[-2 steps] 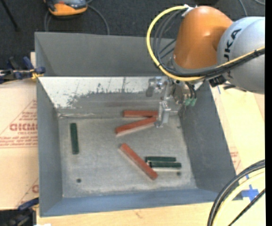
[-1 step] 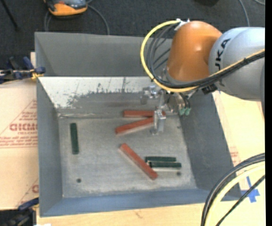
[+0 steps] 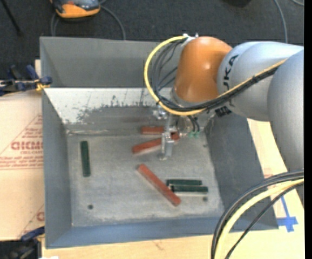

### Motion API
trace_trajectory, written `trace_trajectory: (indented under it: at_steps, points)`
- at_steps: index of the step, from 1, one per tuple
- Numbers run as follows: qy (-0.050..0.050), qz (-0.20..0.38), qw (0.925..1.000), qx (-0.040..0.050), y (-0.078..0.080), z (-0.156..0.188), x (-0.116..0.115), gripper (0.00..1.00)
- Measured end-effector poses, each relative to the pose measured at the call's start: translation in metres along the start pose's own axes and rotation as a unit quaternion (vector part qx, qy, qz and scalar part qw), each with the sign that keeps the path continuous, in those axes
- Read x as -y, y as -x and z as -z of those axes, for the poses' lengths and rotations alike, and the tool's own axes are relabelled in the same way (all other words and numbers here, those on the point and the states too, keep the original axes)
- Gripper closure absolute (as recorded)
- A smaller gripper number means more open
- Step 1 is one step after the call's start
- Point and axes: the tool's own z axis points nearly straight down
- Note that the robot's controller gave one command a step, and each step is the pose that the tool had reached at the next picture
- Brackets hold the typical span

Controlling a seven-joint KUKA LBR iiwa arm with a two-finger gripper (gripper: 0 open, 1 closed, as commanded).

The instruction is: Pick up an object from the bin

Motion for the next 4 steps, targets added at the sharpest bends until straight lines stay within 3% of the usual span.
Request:
trace_trajectory:
  at_steps: [1,2,3,4]
  points:
    - [-0.001,0.019,0.9998,0.0041,0.013,-0.053,0.017,1.0]
    - [-0.001,0.018,0.9998,0.0041,0.013,-0.053,0.017,1.0]
    - [-0.002,0.03,0.9995,0.0028,-0.033,0.141,0.036,1.0]
    - [-0.002,0.03,0.9995,0.0025,-0.033,0.14,0.036,1.0]
